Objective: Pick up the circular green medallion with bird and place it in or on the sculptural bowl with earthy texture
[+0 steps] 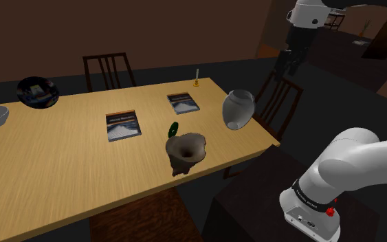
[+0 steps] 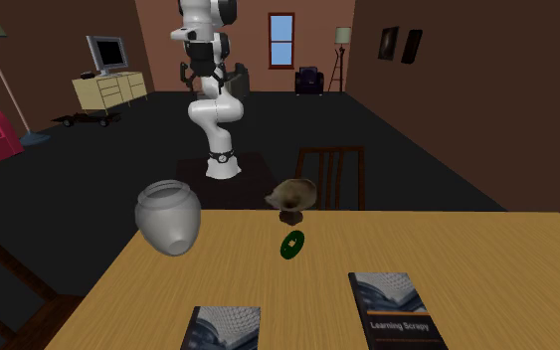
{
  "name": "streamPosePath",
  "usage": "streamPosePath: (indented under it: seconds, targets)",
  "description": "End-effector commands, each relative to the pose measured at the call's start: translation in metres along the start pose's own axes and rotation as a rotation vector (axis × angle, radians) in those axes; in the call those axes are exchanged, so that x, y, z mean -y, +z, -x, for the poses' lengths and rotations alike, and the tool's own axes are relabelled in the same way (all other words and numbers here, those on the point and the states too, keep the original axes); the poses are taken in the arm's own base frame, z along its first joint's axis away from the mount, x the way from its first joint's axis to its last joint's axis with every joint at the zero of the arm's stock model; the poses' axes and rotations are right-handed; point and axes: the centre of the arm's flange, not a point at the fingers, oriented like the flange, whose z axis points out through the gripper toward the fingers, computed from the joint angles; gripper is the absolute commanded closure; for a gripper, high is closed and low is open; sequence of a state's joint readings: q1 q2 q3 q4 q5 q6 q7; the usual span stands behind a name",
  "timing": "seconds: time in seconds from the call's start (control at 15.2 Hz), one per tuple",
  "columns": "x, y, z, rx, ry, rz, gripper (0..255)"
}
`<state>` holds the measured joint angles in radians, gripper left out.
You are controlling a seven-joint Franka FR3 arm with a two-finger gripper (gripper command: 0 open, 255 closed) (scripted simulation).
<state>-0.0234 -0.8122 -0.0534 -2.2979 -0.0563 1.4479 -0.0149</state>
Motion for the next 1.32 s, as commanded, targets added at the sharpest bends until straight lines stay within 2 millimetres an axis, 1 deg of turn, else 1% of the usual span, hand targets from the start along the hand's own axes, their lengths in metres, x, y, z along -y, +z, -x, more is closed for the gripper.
streamPosePath:
  seconds: [0.0,0.59,0.92,1.25]
  targets:
    - [0.0,0.0,0.0,0.0,0.0,0.0,0]
    - [0.073,0.074,-0.055,-0.001,0.216,-0.013,0]
    - [0.108,0.114,-0.091,-0.001,0.337,-0.02,0]
    - [0.139,0.154,-0.132,-0.002,0.457,-0.027,0]
